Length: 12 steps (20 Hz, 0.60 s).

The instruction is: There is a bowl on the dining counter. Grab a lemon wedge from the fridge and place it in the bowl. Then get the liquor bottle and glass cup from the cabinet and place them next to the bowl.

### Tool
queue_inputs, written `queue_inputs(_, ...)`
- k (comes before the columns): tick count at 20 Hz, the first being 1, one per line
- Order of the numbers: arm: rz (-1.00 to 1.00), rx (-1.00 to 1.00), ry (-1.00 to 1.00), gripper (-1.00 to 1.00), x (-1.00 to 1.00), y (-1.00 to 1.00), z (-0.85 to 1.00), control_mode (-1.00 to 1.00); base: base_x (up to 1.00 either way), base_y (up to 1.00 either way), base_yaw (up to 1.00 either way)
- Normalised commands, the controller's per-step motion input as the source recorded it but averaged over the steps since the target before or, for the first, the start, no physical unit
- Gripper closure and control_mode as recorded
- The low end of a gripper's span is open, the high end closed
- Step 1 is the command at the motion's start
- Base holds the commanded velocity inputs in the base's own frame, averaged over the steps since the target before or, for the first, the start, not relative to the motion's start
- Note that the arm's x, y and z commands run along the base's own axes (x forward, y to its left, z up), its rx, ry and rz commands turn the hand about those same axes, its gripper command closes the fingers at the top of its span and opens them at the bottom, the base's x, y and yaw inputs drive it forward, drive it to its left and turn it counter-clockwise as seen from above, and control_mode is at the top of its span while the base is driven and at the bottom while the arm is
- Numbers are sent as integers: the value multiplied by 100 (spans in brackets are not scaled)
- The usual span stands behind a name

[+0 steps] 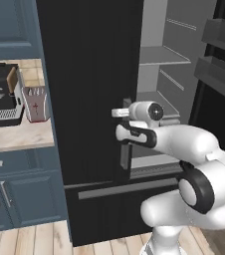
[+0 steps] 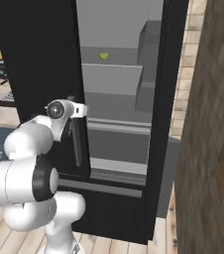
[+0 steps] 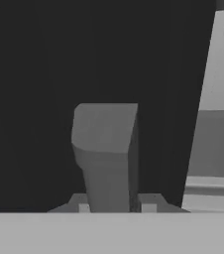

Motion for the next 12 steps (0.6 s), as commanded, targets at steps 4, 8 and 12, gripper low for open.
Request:
queue_inputs(4,1,0,-22,100,-89,33,0,-100,0,0,0)
queue_inputs(8,1,0,-17,100,-99,40,0,-100,0,0,0)
queue_inputs(12,0,0,-12,100,-100,50,0,-100,0,0,0)
